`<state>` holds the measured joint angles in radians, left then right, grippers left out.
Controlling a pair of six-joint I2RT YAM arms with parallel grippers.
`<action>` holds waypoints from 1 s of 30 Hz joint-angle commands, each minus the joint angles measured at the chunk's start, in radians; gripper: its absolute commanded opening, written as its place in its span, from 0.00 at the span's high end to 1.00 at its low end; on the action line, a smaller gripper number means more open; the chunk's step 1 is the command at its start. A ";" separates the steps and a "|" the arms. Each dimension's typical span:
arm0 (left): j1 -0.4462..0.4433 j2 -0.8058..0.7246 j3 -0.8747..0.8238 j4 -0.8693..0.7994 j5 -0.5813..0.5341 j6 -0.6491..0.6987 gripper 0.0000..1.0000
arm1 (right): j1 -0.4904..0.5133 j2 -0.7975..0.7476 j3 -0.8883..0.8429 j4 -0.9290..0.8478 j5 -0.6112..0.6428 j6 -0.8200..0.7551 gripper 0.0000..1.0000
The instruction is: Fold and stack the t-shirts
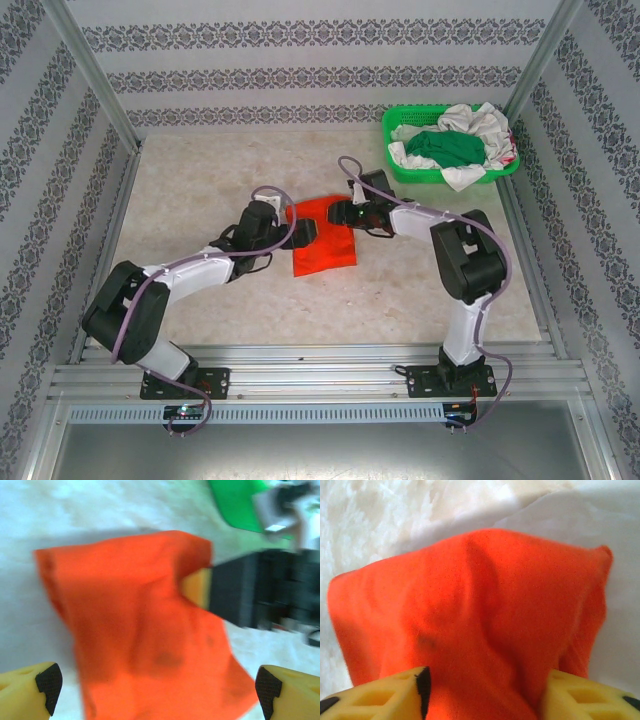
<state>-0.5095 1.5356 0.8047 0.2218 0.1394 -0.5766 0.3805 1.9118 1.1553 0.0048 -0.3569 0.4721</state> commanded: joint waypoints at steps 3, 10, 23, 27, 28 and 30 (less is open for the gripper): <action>0.024 0.067 0.064 -0.052 -0.038 0.006 0.00 | 0.008 -0.100 -0.057 0.136 0.124 0.020 0.37; 0.066 0.251 0.182 0.002 0.015 -0.051 0.05 | 0.006 0.001 0.042 0.086 0.109 0.011 0.36; 0.085 0.429 0.334 -0.011 0.107 -0.096 0.41 | -0.011 0.170 0.177 -0.007 0.002 0.018 0.45; 0.085 0.448 0.338 0.012 0.147 -0.110 0.58 | -0.011 0.174 0.181 0.026 -0.080 0.018 0.55; 0.085 0.446 0.335 0.018 0.151 -0.115 0.64 | -0.012 0.171 0.179 0.034 -0.097 0.019 0.59; 0.086 0.437 0.325 0.030 0.158 -0.122 0.75 | -0.012 0.155 0.170 0.046 -0.111 0.024 0.67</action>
<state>-0.4316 1.9709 1.1252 0.2043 0.2600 -0.6853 0.3702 2.0735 1.3102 0.0338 -0.3939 0.4908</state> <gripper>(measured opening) 0.272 0.342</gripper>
